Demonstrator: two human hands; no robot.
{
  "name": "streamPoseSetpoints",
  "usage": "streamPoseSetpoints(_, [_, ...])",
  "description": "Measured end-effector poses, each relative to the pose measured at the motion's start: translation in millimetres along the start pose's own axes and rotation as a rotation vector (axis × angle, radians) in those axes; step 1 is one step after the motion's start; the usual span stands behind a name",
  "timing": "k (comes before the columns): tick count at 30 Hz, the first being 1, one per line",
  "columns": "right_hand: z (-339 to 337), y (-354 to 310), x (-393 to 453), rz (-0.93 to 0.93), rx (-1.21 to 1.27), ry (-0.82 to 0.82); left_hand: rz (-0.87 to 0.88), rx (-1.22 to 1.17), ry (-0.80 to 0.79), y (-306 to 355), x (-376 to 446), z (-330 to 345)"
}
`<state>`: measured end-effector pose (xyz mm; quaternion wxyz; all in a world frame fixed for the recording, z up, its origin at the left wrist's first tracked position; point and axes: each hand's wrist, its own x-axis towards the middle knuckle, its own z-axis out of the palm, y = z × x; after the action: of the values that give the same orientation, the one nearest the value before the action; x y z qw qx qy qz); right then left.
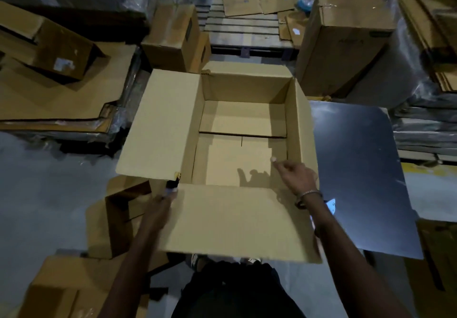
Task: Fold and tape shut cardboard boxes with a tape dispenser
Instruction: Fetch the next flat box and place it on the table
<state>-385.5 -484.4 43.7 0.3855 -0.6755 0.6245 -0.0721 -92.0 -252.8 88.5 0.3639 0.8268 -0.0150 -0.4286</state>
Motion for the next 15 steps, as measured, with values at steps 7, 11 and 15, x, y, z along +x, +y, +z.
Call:
streamPoseSetpoints(7, [-92.5, 6.0, 41.6, 0.181, 0.853, -0.250, -0.020, -0.651, -0.354, 58.2, 5.4, 6.6])
streamPoseSetpoints(11, [-95.8, -3.6, 64.0, 0.133, 0.645, -0.245, 0.367, -0.205, -0.150, 50.0, 16.5, 71.6])
streamPoseSetpoints(15, [-68.9, -7.5, 78.4, -0.046, 0.104, -0.068, 0.709, 0.357, 0.044, 30.4, 42.8, 93.0])
